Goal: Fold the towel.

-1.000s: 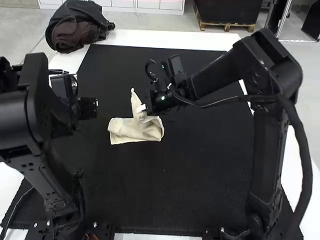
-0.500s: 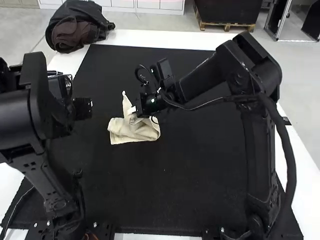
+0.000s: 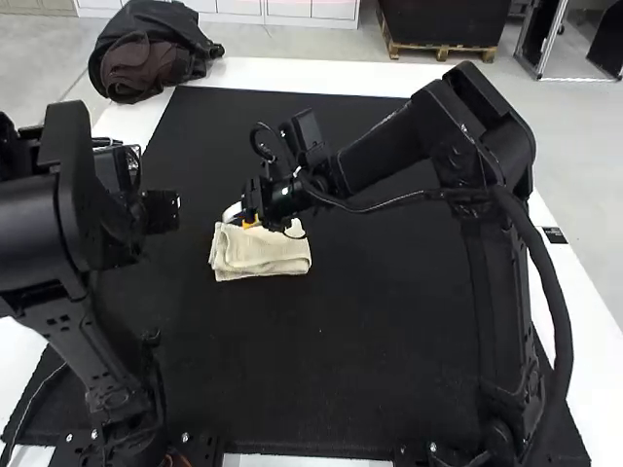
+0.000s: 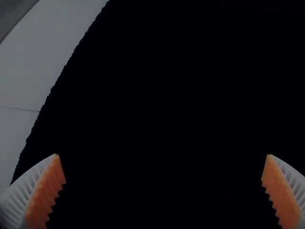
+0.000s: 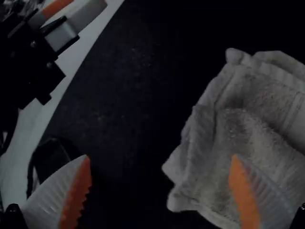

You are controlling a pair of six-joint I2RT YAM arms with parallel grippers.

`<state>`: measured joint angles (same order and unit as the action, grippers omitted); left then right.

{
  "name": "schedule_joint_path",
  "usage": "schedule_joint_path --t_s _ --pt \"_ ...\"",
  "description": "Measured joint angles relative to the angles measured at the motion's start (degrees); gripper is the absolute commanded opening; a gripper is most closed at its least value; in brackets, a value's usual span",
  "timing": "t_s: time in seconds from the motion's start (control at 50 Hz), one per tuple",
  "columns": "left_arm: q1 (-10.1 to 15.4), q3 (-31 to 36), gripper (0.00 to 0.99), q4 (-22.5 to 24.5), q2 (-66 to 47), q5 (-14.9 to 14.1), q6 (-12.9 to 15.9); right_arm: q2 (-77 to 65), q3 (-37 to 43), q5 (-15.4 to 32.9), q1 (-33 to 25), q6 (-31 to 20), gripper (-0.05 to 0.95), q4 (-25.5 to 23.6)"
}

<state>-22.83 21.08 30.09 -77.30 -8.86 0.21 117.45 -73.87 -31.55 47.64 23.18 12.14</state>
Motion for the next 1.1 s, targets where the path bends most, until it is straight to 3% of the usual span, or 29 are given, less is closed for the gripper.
schedule_joint_path --t_s 0.1,0.18,0.22,0.24,0.52,0.74,1.1 --pt "0.0 0.0 0.967 0.0 0.0 0.0 0.0 -0.57 -0.26 -0.22 0.57 -0.07 0.79 -0.09" --pt "0.0 0.0 0.967 0.0 0.02 0.0 0.0 -1.84 -0.26 -0.22 0.15 -0.55 0.37 0.07" --pt "0.0 0.0 0.967 0.0 0.0 0.0 0.0 -2.95 -0.26 -0.37 -0.44 -0.72 0.0 0.48" --pt "0.0 0.0 0.967 0.0 0.0 0.0 0.0 -3.43 -0.26 -0.42 -0.76 -0.81 -0.03 0.57" --pt "0.0 -0.02 0.967 -0.02 0.0 -0.02 0.0 -8.76 4.24 -2.16 -6.27 -0.68 -0.03 8.52" --pt "0.0 0.0 0.967 0.22 0.0 -0.17 0.0 -5.01 10.97 -4.48 -6.14 -0.7 -0.03 15.13" --pt "0.02 -0.02 0.967 0.5 0.0 -0.24 -0.02 2.64 12.41 -5.42 -6.01 -0.66 -0.03 22.23"
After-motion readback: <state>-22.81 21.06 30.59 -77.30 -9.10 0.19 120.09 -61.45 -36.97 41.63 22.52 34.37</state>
